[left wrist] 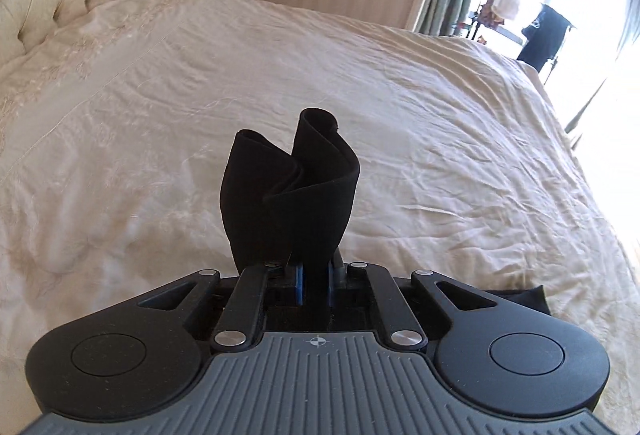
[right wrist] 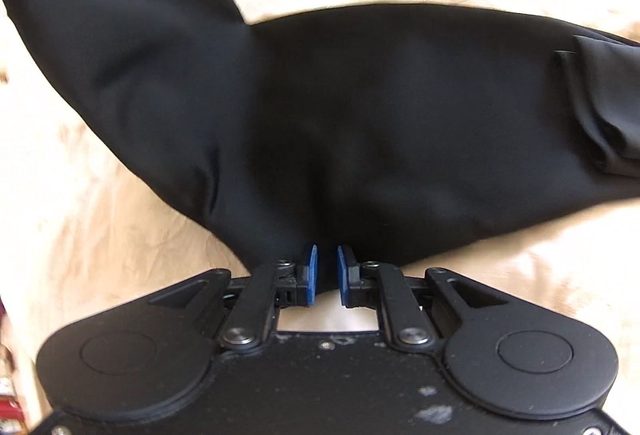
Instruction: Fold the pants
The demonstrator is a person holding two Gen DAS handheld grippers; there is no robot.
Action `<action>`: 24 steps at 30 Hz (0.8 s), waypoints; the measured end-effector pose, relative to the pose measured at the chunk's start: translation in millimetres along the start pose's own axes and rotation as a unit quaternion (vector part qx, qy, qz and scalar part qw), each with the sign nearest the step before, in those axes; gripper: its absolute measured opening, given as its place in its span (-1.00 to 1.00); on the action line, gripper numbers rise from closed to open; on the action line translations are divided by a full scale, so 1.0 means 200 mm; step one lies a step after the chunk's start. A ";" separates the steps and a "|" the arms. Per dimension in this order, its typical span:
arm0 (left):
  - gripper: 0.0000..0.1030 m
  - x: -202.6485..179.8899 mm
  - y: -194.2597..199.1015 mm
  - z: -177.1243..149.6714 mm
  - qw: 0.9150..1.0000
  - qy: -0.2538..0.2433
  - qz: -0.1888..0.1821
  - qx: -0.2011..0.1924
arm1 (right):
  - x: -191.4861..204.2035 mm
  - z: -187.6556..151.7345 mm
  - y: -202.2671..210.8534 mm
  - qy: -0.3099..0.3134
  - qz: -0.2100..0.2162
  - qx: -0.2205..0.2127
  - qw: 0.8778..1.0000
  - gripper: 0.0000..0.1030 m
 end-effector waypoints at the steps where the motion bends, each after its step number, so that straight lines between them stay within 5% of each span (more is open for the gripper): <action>1: -0.82 -0.06 0.00 0.01 1.000 -0.006 -0.001 -0.001 | -0.05 0.01 0.05 -0.010 0.009 -0.008 1.000 -0.73; 12: -0.82 -0.88 -0.23 0.00 0.999 -0.029 -0.025 0.009 | -0.79 0.12 0.47 -0.059 0.017 -0.054 0.997 -0.68; 19: -0.71 -1.29 -0.64 -0.17 0.988 -0.093 -0.033 0.121 | -1.23 0.19 0.60 -0.090 -0.010 -0.068 0.994 -0.68; 24: -0.68 -1.38 -0.63 -0.19 0.983 -0.129 -0.007 0.130 | -1.32 0.18 0.65 -0.110 -0.014 -0.082 0.990 -0.62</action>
Point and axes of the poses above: each gripper's, at about its wrist camera, not at the fingertips, and y roughly against the way its jaws point, x to its left, z to its top, the point moved 2 cm from there along -y, roughly the way its jaws point, and after that the axes turned 14 degrees about -y, right-handed, at the moved point
